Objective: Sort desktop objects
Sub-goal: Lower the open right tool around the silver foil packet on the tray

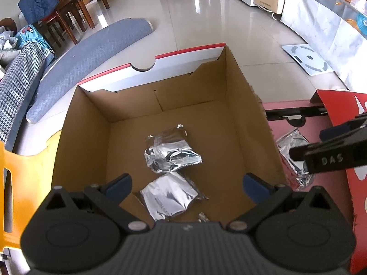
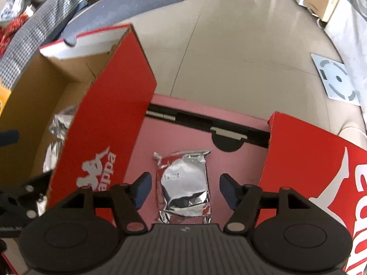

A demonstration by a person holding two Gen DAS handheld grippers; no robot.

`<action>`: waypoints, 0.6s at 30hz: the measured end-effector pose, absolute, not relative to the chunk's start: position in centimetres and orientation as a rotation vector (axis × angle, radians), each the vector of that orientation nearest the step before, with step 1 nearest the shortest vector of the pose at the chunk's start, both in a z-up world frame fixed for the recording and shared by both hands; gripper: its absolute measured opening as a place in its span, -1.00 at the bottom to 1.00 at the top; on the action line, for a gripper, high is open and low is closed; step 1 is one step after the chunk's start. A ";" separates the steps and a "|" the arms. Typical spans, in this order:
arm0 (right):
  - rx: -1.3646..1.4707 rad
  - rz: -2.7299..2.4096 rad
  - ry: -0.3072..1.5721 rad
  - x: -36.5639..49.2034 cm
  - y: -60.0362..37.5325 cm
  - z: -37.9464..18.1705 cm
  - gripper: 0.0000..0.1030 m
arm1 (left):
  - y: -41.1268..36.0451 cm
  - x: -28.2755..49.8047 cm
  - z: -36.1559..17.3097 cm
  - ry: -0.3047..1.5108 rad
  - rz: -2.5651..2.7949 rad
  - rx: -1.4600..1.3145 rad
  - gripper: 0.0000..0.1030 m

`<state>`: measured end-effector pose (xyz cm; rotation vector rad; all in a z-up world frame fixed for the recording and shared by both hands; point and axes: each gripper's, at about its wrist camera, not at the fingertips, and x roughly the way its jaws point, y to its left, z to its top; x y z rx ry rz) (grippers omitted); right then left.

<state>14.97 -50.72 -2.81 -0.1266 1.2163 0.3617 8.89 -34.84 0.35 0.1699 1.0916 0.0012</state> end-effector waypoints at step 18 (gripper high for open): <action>-0.197 0.403 1.261 15.1 -49.6 -5.5 0.34 | -35.1 9.1 -0.1 1.110 0.005 0.182 1.00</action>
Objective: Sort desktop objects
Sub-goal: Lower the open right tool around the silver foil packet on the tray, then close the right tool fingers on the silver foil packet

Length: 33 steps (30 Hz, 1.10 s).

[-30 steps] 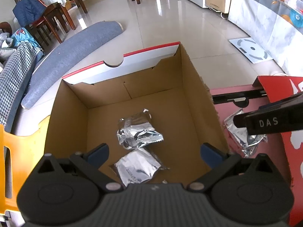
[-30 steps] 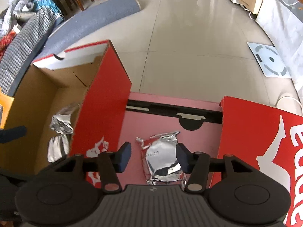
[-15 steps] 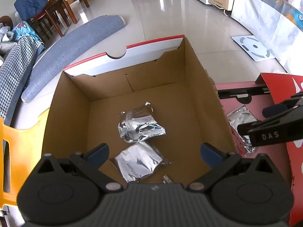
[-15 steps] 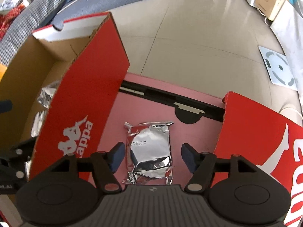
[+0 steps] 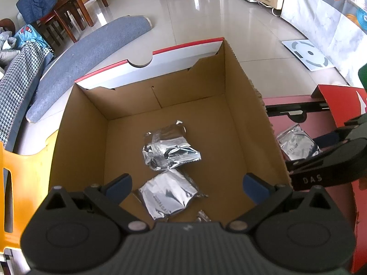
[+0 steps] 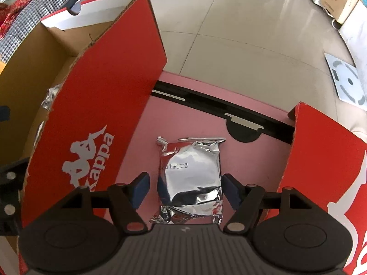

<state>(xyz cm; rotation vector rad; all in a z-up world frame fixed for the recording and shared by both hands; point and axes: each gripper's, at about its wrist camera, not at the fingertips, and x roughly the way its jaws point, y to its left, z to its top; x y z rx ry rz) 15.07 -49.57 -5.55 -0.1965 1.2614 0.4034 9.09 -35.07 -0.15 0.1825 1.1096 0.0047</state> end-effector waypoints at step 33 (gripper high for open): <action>0.030 0.242 1.092 13.6 -51.0 1.4 0.12 | -35.6 8.3 1.1 1.039 -0.021 0.219 1.00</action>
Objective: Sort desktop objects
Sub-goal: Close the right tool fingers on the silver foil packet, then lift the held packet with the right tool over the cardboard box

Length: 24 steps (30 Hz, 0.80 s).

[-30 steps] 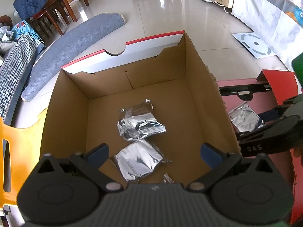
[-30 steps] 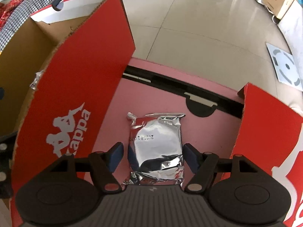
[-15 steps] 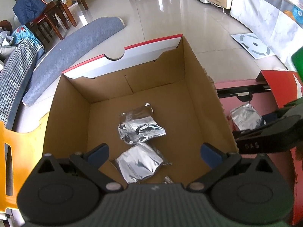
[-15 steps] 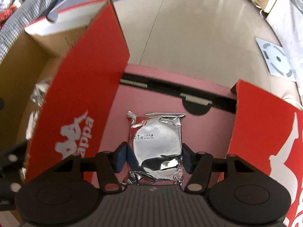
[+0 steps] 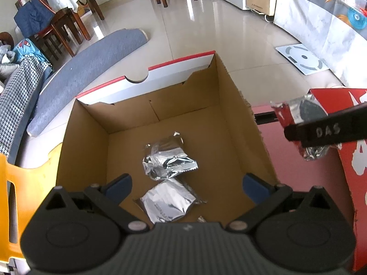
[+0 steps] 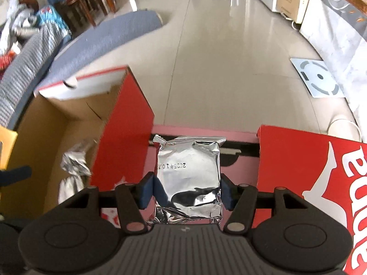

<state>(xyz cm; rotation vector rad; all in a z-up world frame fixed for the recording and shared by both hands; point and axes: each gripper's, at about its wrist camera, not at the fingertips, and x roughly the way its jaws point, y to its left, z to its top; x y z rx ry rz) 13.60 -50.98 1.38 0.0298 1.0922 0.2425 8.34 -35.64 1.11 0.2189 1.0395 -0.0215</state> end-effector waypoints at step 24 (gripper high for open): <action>0.087 0.381 0.926 12.2 -47.1 7.0 0.12 | -32.0 7.2 0.7 1.065 0.048 0.221 1.00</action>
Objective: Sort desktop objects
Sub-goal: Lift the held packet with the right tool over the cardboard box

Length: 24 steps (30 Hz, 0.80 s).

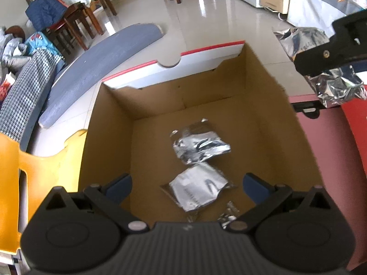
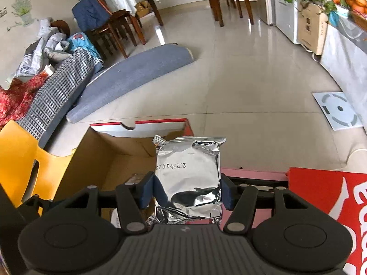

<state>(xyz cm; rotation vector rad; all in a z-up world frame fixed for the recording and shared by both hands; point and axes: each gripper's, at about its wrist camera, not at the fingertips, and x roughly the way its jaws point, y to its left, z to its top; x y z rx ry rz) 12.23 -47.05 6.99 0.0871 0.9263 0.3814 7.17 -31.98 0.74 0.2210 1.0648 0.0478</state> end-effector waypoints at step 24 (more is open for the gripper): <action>0.037 0.584 0.909 11.6 -38.7 5.9 0.12 | -28.0 5.9 0.6 1.095 0.101 0.184 1.00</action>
